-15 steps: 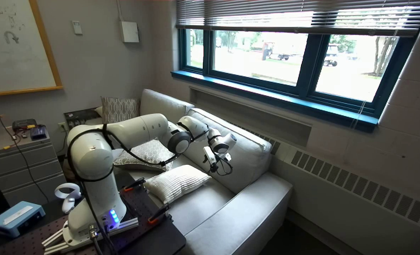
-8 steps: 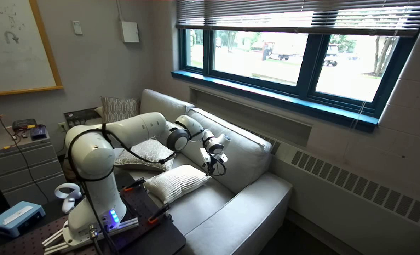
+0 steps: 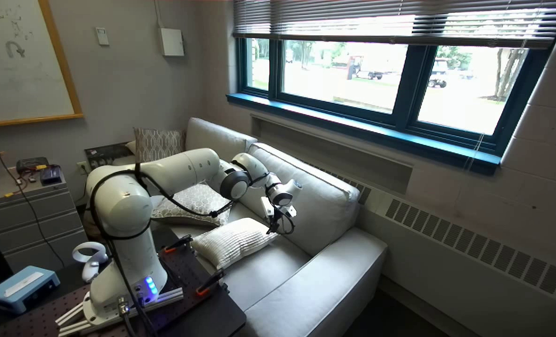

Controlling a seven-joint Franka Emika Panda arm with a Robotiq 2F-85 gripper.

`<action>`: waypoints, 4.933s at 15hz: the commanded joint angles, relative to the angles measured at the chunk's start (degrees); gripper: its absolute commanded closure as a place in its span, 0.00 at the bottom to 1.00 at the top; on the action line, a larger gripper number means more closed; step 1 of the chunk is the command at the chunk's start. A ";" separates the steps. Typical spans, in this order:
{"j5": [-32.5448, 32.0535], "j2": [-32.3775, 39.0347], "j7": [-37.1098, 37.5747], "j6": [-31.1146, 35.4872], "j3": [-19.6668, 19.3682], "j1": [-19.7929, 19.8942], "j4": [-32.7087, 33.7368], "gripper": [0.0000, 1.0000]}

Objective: Move the pillows from the middle of the couch and set them against the armrest

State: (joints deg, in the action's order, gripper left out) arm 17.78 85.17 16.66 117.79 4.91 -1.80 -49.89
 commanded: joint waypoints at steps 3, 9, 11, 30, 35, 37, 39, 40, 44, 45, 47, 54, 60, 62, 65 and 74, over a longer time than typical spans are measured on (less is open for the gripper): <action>-0.08 0.00 -0.08 0.02 0.96 -0.12 -1.57 0.00; -1.16 0.00 -3.23 -3.73 1.85 -1.69 -2.43 0.00; -1.30 0.00 -3.77 -5.18 1.98 -2.47 -2.80 0.00; -0.91 -0.02 -7.82 -13.50 3.23 -5.76 -4.00 0.91; -1.42 -0.02 -7.30 -13.30 2.64 -6.04 -3.63 0.88; -2.36 -0.04 -7.40 -13.76 2.12 -6.26 -3.01 0.88; -3.59 -0.09 -7.27 -13.93 1.45 -6.27 -2.30 0.89; -4.30 -0.13 -7.09 -14.85 1.04 -6.04 -1.79 0.91; -4.89 -0.52 -5.05 -13.36 -1.50 -3.83 -1.64 0.58; -4.65 -0.62 -5.03 -12.94 -1.92 -2.92 -2.07 0.51; -2.92 -0.64 -7.10 -13.65 -0.88 0.45 -3.74 0.37; 3.07 -0.43 -11.62 -12.32 3.94 5.18 -8.29 0.00; 8.91 -0.42 -14.41 -8.08 6.84 4.70 -12.00 0.00; 9.03 -0.40 -14.55 -7.48 6.48 4.30 -13.79 0.00; 8.62 -0.31 -14.16 -6.00 5.27 4.05 -17.06 0.00; 6.56 -0.18 -15.15 -3.95 3.75 3.31 -21.95 0.25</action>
State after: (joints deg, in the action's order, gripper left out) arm 25.56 84.99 3.29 112.90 8.63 2.25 -70.64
